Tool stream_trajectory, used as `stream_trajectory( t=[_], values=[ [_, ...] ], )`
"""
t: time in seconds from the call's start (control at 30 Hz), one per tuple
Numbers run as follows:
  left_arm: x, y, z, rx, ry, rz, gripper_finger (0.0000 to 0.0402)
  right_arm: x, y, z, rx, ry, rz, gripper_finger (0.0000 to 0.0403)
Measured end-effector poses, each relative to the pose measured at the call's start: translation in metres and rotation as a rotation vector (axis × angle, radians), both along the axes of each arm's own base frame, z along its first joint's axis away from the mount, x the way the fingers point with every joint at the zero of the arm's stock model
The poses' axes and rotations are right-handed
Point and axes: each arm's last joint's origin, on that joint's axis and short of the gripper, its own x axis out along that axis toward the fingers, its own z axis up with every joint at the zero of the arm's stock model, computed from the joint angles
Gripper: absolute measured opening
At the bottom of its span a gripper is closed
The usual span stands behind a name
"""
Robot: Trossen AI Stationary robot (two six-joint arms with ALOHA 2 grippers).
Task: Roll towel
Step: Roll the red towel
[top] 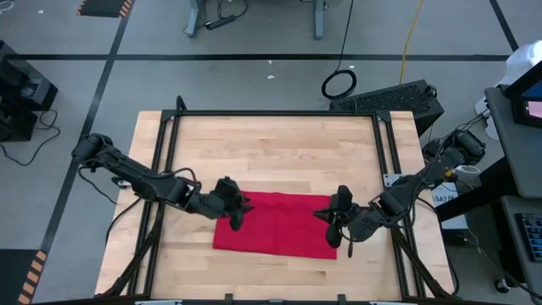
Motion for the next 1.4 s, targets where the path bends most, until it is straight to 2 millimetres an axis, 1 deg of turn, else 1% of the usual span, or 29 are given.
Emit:
stream_trajectory(
  t=[0.07, 0.13, 0.23, 0.3, 0.33, 0.4, 0.47, 0.53, 0.6, 0.67, 0.77, 0.83, 0.9, 1.03, 1.17, 1.27, 1.4],
  values=[
    [0.001, -0.007, -0.003, 0.05, 0.017, -0.096, 0.0136, -0.001, 0.004, -0.003, 0.001, -0.027, 0.058, 0.0005],
    [0.003, -0.012, -0.005, 0.059, 0.016, -0.184, 0.0109, -0.002, 0.01, -0.005, 0.001, -0.05, 0.136, 0.0002],
    [0.006, -0.018, -0.004, 0.035, -0.029, -0.206, 0.0058, -0.006, 0.017, -0.006, -0.035, -0.045, 0.232, 0.0001],
    [0.008, -0.021, 0.001, 0.019, -0.09, -0.209, 0.002, -0.009, 0.019, -0.008, -0.075, -0.037, 0.268, 0.0001],
    [0.009, -0.023, 0.004, 0.017, -0.121, -0.202, 0.0011, -0.01, 0.02, -0.01, -0.094, -0.031, 0.287, 0.0001],
    [0.009, -0.022, 0.005, 0.042, -0.134, -0.165, 0.0009, -0.012, 0.02, -0.014, -0.112, 0.001, 0.348, 0.0],
    [0.006, -0.02, 0.0, 0.09, -0.082, -0.118, 0.001, -0.015, 0.018, -0.023, -0.109, 0.046, 0.37, 0.0],
    [0.005, -0.018, -0.008, 0.147, -0.025, -0.079, 0.001, -0.017, 0.017, -0.031, -0.079, 0.074, 0.359, 0.0],
    [0.005, -0.017, -0.016, 0.193, 0.025, -0.052, 0.0011, -0.018, 0.016, -0.036, -0.035, 0.084, 0.324, 0.0],
    [0.01, -0.015, -0.021, 0.196, 0.028, -0.04, 0.0011, -0.017, 0.018, -0.036, 0.008, 0.071, 0.298, 0.0],
    [0.018, -0.013, -0.026, 0.144, 0.028, -0.087, 0.0011, -0.012, 0.021, -0.035, 0.03, 0.026, 0.302, 0.0],
    [0.023, -0.015, -0.027, 0.099, 0.015, -0.161, 0.0011, -0.008, 0.024, -0.036, 0.02, 0.002, 0.318, 0.0],
    [0.025, -0.018, -0.03, 0.071, 0.014, -0.198, 0.0011, -0.005, 0.027, -0.041, 0.003, 0.007, 0.326, 0.0],
    [0.027, -0.023, -0.04, 0.107, 0.039, -0.181, 0.0011, 0.002, 0.031, -0.056, -0.009, 0.034, 0.322, 0.0],
    [0.03, -0.033, -0.052, 0.151, 0.046, -0.16, 0.0011, 0.012, 0.035, -0.07, 0.001, 0.025, 0.305, 0.0],
    [0.036, -0.04, -0.056, 0.142, -0.015, -0.175, 0.0011, 0.021, 0.039, -0.077, 0.002, -0.024, 0.311, 0.0],
    [0.043, -0.051, -0.056, 0.1, -0.115, -0.199, 0.0011, 0.033, 0.042, -0.088, -0.065, -0.092, 0.308, 0.0]
  ],
)
